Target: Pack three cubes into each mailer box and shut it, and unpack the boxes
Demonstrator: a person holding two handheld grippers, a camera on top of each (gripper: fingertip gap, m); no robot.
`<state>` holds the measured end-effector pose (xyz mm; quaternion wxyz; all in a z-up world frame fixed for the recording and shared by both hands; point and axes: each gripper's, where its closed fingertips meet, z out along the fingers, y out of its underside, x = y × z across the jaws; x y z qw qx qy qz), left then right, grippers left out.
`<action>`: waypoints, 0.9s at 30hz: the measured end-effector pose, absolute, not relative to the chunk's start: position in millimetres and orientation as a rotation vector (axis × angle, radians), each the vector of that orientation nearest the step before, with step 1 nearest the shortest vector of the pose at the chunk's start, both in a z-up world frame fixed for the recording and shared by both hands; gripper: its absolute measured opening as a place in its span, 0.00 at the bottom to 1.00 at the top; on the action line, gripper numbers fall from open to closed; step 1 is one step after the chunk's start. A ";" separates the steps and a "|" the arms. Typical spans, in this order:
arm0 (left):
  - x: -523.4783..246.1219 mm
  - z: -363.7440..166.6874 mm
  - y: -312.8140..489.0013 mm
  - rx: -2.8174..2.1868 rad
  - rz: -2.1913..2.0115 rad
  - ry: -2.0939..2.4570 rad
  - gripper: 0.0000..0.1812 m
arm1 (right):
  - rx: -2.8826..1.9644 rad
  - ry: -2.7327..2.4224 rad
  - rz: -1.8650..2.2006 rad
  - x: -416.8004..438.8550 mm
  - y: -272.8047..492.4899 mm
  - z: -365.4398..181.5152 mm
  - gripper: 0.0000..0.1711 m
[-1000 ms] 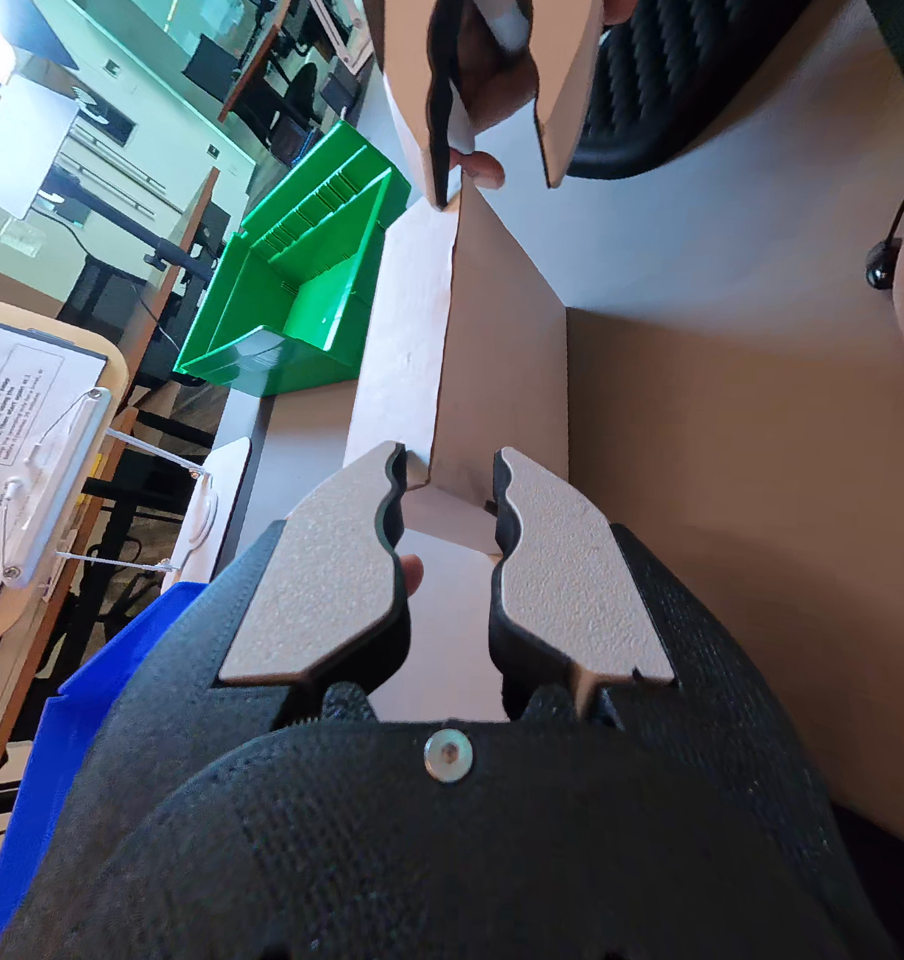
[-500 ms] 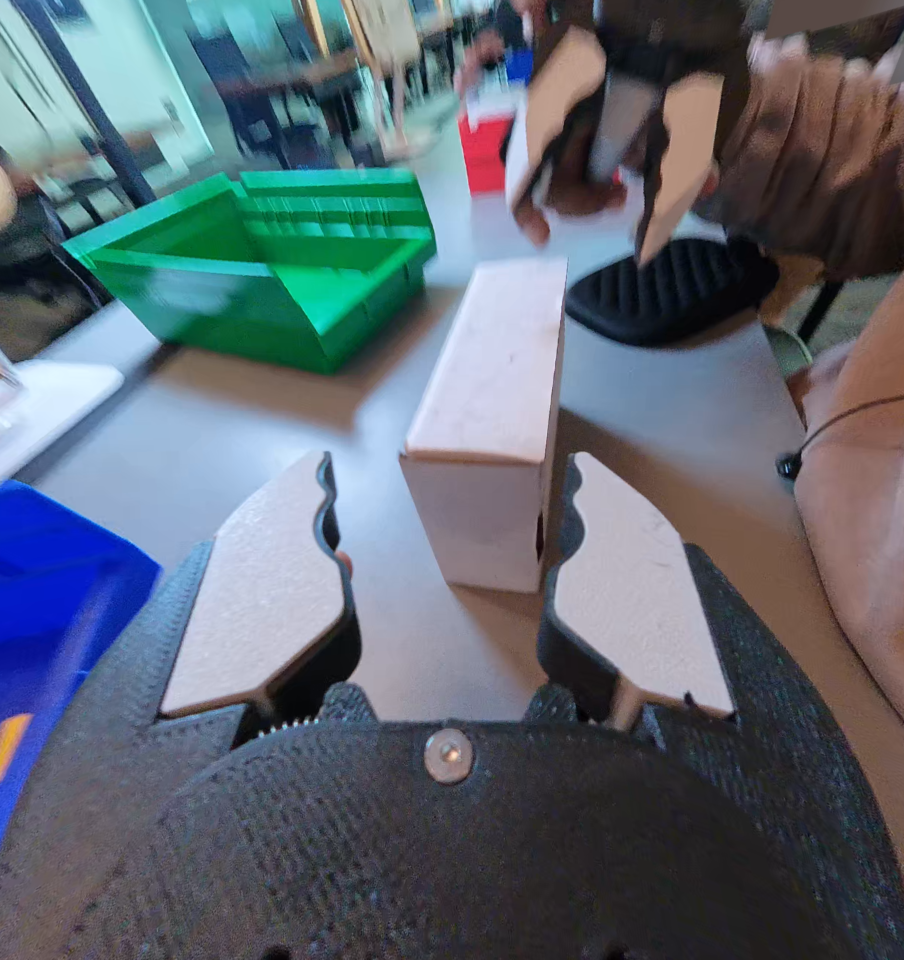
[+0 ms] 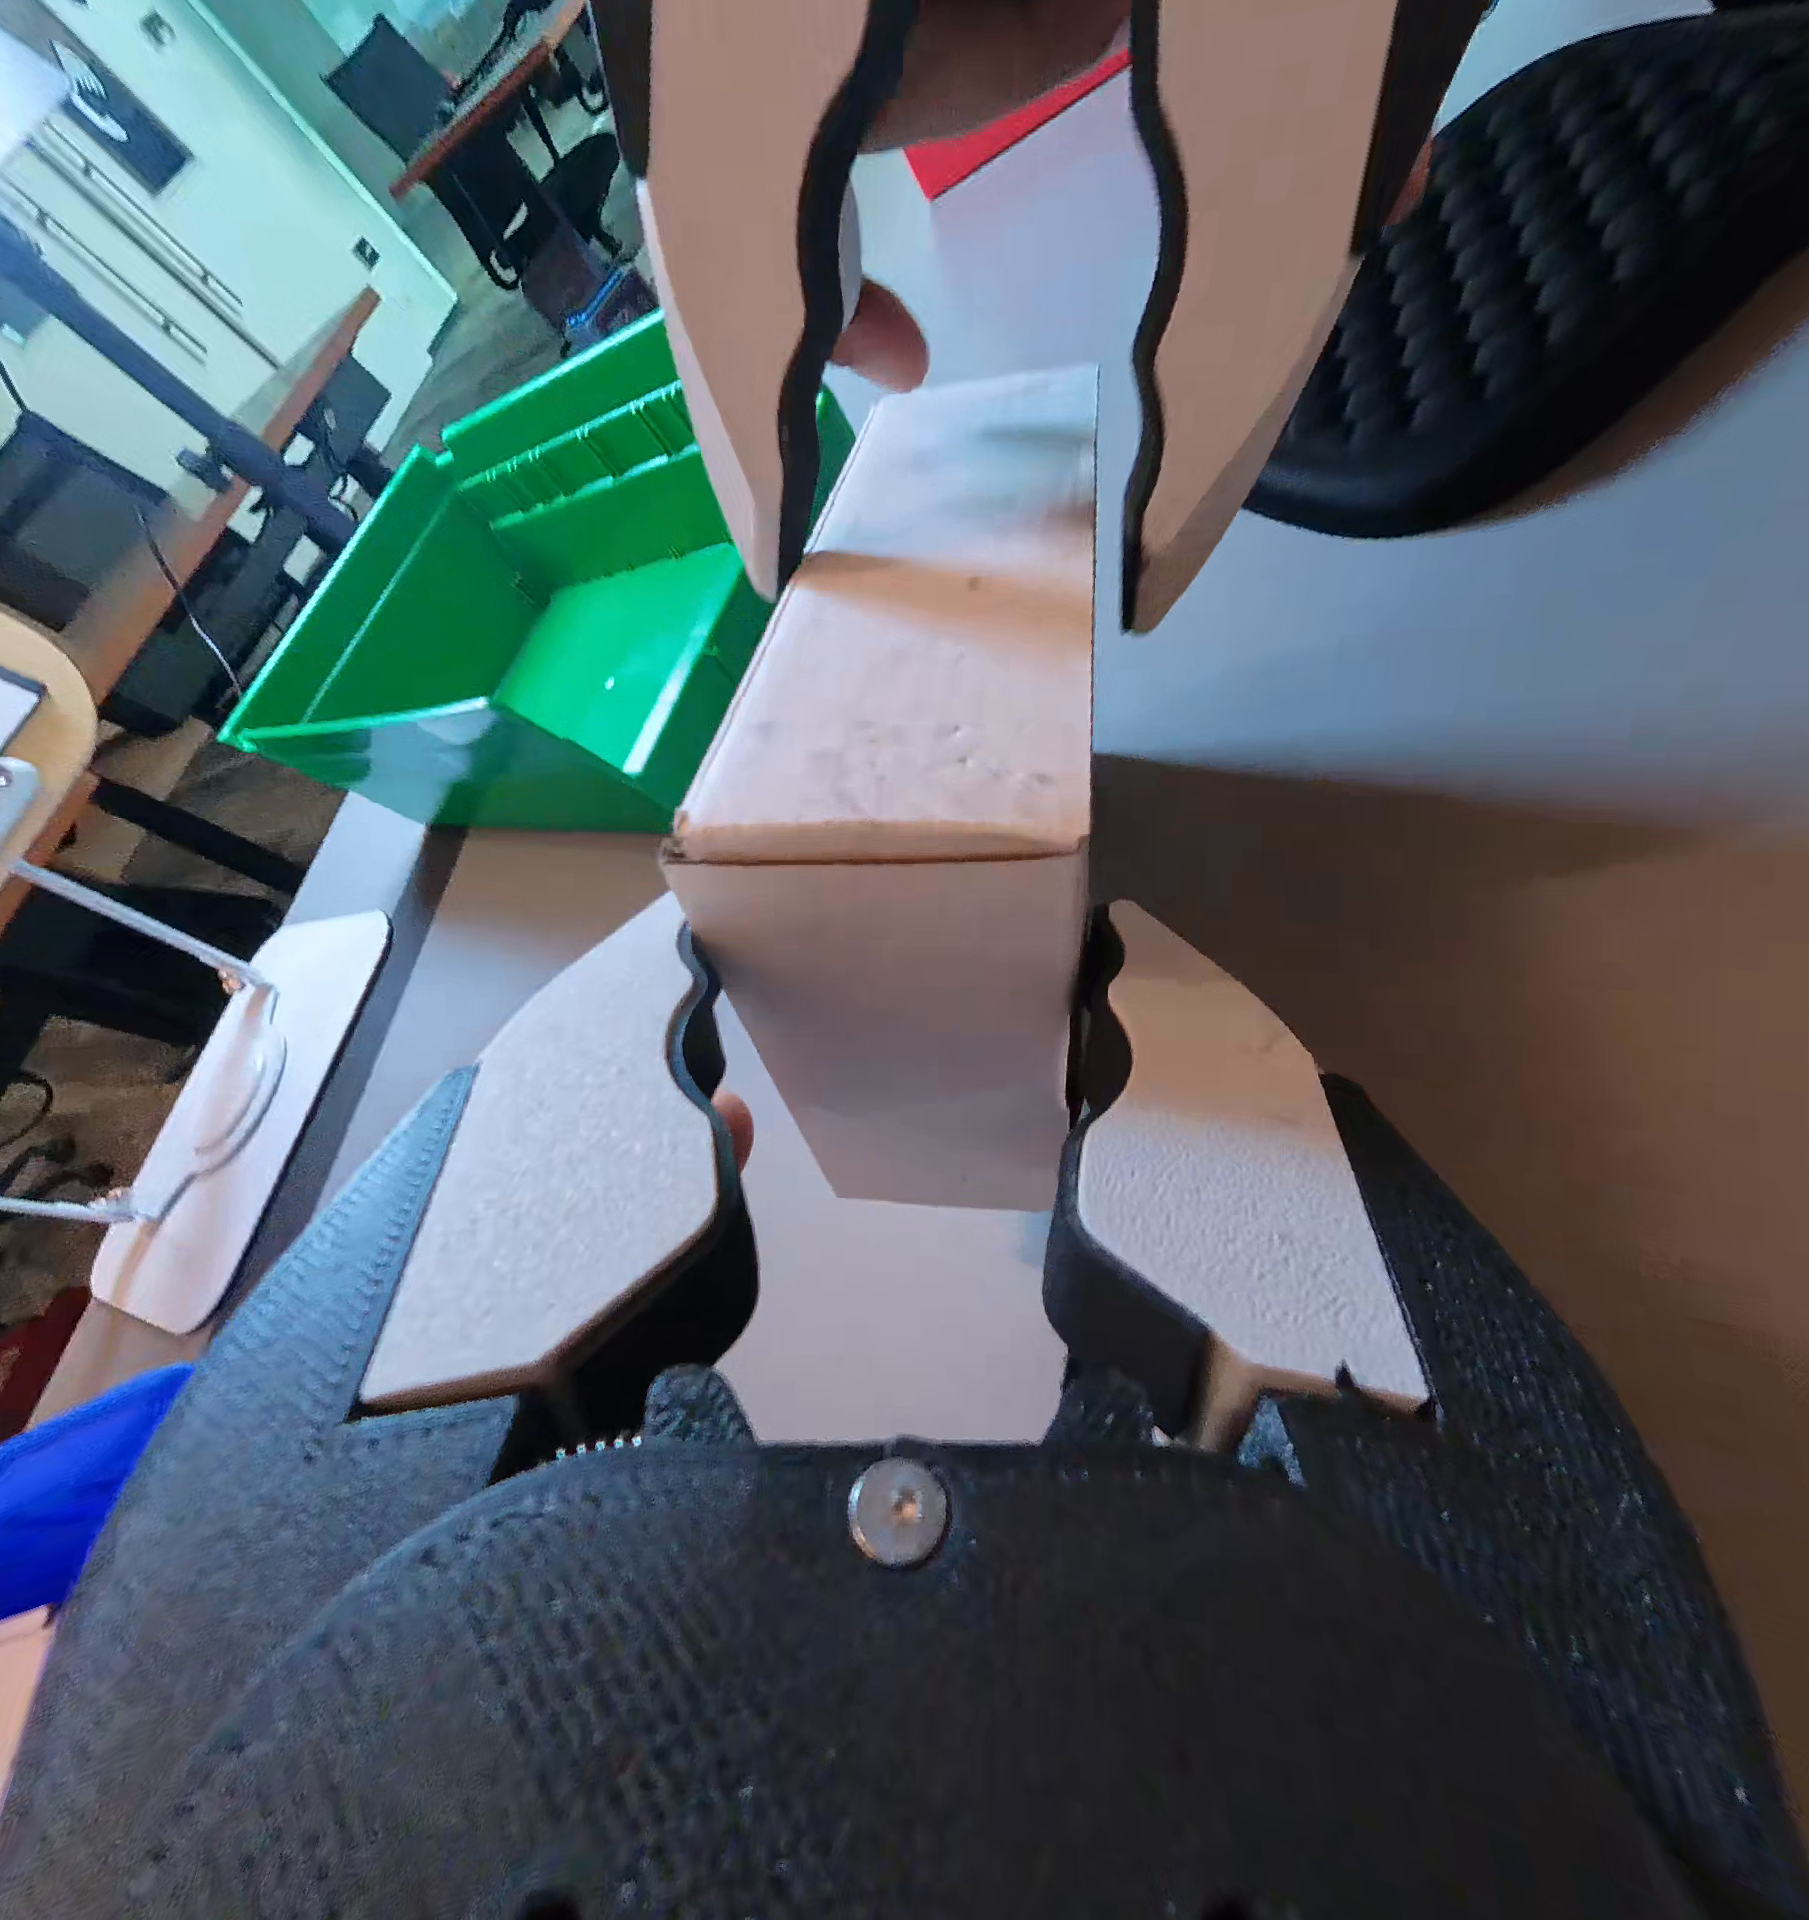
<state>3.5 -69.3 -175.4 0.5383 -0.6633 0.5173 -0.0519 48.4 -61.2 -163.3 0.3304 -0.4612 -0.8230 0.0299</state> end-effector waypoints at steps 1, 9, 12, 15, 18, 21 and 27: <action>5.5 -173.8 -68.9 -1.563 -0.116 1.241 0.37 | -1.196 -2.149 0.029 48.4 -58.7 -163.7 0.35; 6.9 -159.9 -76.8 -1.421 -0.095 1.274 0.37 | -1.083 -2.148 -0.033 42.7 -56.4 -162.2 0.34; 4.4 -157.9 -77.2 -1.410 -0.084 1.265 0.37 | -1.063 -2.168 -0.070 41.1 -57.7 -159.7 0.34; -4.9 -139.9 -69.4 -1.386 -0.064 1.140 0.39 | -1.058 -2.143 -0.130 40.6 -49.1 -142.3 0.34; -25.8 -117.9 -64.3 -1.426 -0.164 0.974 0.39 | -1.069 -2.053 -0.285 48.5 -16.3 -108.0 0.34; -50.3 -105.6 -61.4 -1.469 -0.270 0.803 0.34 | -1.121 -1.925 -0.491 65.6 41.9 -71.1 0.34; -77.2 -112.3 -60.1 -1.519 -0.252 0.671 0.30 | -1.201 -1.687 -0.814 93.1 185.4 -63.5 0.35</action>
